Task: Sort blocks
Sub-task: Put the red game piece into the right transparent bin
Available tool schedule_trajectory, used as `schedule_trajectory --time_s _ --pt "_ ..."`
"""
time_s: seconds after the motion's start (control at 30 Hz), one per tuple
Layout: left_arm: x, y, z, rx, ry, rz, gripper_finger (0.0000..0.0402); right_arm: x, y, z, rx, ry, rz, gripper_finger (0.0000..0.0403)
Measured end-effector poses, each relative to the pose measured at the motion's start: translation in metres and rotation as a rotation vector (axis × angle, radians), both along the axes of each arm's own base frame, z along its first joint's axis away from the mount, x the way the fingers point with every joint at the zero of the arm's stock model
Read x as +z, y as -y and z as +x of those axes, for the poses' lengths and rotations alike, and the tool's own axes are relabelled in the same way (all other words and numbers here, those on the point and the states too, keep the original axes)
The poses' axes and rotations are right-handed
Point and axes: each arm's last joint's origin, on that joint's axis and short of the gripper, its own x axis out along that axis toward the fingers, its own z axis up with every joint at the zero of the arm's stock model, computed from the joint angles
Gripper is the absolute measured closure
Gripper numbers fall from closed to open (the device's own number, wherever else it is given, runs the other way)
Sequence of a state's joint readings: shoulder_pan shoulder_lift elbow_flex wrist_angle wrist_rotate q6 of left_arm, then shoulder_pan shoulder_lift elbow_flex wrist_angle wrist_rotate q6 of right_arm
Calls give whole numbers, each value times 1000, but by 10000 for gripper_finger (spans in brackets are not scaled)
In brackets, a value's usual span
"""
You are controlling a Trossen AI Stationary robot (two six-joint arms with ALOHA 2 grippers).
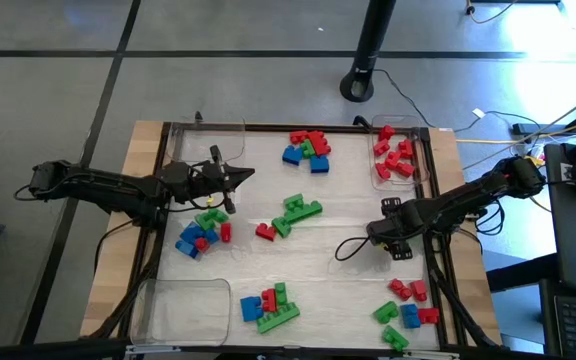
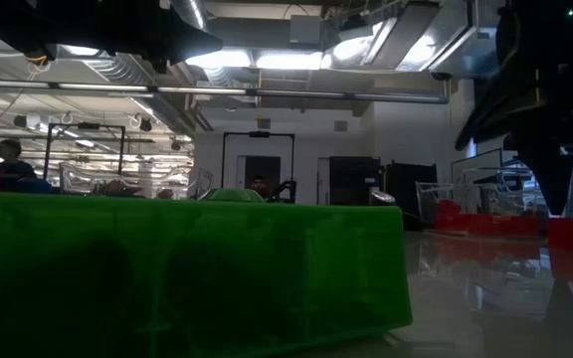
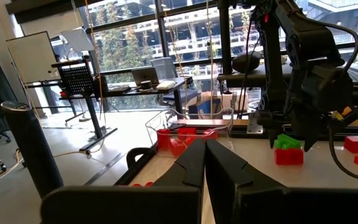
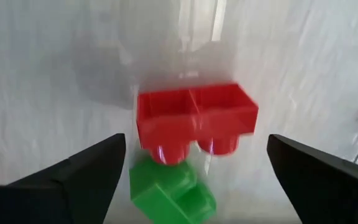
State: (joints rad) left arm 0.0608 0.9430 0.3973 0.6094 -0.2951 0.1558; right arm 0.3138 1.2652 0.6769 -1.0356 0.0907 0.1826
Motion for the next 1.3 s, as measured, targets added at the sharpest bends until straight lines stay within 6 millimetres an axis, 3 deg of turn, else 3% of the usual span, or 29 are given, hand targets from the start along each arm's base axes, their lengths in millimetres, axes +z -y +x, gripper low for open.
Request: schedule_trajectory --time_s 0.33,0.67,1.3 --pt "0 0 0 0 0 0 398 -1 1 -2 -19 -12 -12 35" --pt "0 0 0 0 -1 1 398 -20 3 -10 -19 -21 6 36" --pt "0 0 0 0 -1 1 398 -29 3 -7 115 58 -13 45"
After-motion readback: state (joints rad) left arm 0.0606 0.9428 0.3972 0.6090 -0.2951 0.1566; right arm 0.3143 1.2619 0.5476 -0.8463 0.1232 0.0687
